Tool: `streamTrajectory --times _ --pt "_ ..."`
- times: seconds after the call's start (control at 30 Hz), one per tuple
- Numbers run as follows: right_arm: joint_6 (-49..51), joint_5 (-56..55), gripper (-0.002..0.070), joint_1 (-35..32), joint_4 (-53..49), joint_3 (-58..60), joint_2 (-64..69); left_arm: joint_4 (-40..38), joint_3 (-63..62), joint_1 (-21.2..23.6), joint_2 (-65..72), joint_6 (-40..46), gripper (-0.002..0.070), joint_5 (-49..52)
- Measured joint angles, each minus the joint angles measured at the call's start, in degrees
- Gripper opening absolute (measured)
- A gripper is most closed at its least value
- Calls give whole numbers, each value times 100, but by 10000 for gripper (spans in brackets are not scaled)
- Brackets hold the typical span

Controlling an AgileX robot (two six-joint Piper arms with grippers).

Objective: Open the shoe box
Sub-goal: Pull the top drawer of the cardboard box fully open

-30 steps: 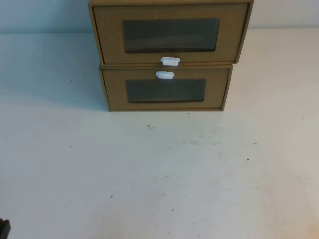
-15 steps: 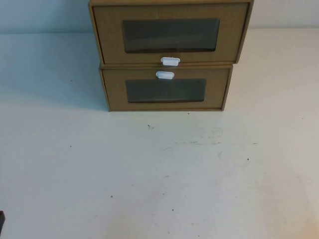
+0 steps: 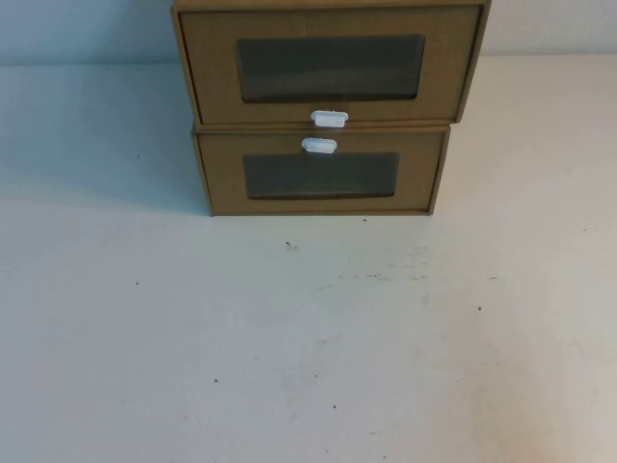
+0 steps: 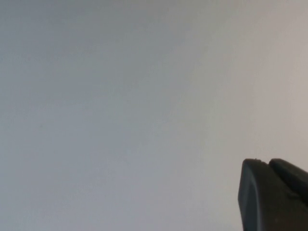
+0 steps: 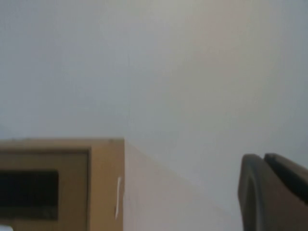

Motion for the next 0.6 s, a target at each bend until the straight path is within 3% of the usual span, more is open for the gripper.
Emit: streamTrajectory --times 0.17,0.3,0.43,0.6 --pt "0 -1307 -13 0 123 0 0 -97 0 0 0 -613 -6 -1518" --pt "0 -2364 -13 0 452 0 0 -504 -293 0 -12 -1152 -5 -1970" --pt "20 -2472 -13 0 1143 -464 -32 -707 -1173 0 -12 -1277 -5 -1179" --pt "20 -1474 -13 0 2129 -1884 6 -695 -2383 0 71 -967 -5 570"
